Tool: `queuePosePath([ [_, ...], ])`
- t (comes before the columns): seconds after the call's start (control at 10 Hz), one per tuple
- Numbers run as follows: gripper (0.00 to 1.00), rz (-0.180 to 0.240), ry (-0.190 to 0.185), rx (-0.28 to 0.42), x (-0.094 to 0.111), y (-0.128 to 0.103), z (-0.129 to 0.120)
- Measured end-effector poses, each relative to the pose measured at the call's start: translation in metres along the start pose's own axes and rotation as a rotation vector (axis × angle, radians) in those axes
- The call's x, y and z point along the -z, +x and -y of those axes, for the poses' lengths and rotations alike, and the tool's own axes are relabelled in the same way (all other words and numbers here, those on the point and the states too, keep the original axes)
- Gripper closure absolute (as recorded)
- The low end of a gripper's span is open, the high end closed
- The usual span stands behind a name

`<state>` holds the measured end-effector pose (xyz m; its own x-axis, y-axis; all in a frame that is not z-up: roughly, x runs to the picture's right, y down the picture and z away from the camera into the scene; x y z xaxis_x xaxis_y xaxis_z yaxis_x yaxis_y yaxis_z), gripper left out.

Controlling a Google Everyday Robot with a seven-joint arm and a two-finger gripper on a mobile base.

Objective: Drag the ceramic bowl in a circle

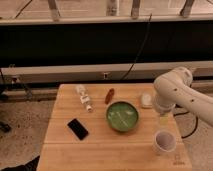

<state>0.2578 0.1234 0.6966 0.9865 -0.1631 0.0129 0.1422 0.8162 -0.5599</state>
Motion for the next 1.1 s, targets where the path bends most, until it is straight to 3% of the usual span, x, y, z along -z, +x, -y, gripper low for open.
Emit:
queuePosePath([
  [0.7,0.2,-0.023,-0.018,0.163,-0.019,-0.024,-0.006],
  [1.1,0.2,-0.035,-0.026,0.3,-0.028,-0.054,-0.005],
])
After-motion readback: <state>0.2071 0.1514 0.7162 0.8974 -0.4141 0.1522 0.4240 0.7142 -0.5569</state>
